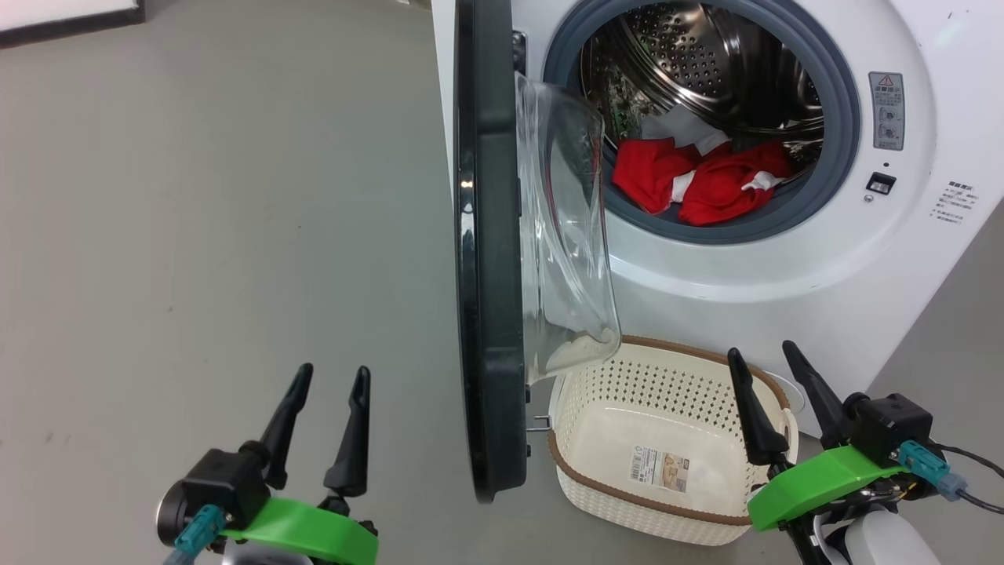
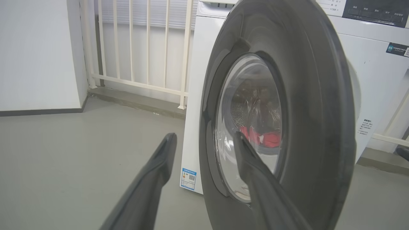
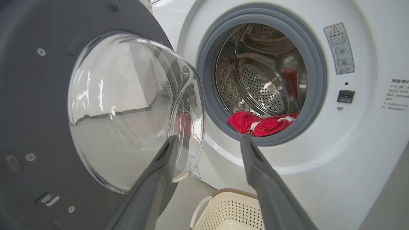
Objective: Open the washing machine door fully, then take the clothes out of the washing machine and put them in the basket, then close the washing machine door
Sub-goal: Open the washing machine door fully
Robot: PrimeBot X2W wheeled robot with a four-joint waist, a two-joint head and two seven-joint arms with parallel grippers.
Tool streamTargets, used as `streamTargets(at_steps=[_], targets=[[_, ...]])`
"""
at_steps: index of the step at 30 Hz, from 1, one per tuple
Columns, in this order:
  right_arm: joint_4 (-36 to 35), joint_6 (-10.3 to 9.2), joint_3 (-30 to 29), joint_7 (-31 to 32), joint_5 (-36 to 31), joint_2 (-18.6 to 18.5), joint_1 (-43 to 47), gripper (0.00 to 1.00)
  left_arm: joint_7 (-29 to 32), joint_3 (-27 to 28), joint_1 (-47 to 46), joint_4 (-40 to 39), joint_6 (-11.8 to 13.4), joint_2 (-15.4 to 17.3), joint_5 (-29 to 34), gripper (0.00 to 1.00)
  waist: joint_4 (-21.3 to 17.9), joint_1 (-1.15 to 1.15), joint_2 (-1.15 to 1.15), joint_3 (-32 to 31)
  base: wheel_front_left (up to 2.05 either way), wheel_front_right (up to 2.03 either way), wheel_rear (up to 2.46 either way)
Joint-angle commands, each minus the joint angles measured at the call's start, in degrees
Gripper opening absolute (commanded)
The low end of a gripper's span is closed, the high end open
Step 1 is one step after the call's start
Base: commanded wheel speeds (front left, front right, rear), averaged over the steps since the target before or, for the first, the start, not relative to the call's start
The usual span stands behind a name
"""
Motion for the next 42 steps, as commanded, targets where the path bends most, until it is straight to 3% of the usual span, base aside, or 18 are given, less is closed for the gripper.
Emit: streamTargets(at_steps=[1,2,17,25,33,42], targets=[[-1.28,0.37,1.4,-0.52,1.2,0.01,-1.04,1.0,-0.28,1.99,-0.54,-1.17,-0.08,0.63,-0.58,0.49,0.02,0.0,0.0,0.03,0.0,0.0,0.0],[-1.28,0.37,1.7,-0.52,1.45,0.01,-1.03,1.0,-0.28,1.7,-0.74,-1.43,0.09,0.63,-1.37,0.0,0.06,0.0,0.0,0.08,0.0,0.0,0.0],[-1.09,0.37,2.34,-0.52,2.51,0.02,-1.18,1.0,-0.28,1.69,-6.75,-13.34,1.4,0.63,-4.56,0.0,-0.65,0.0,0.0,-0.02,0.0,0.0,0.0],[-0.84,0.37,2.34,-0.52,2.44,0.02,-1.26,1.0,-0.28,-6.86,-11.52,-19.58,-0.19,0.63,-6.98,0.0,-1.55,0.0,0.0,-0.16,0.0,0.0,0.0],[-0.9,0.37,2.45,-0.52,2.35,0.02,-1.26,1.0,0.41,-18.88,-13.16,-13.52,-2.56,0.63,-10.21,0.0,-2.7,0.0,0.0,0.11,0.0,0.0,0.0],[-0.9,0.37,2.0,-0.52,2.24,0.02,-1.17,1.0,3.65,-22.05,-13.39,-5.85,-1.73,0.63,-13.14,0.0,-3.32,0.0,0.0,0.59,0.0,0.0,0.0]])
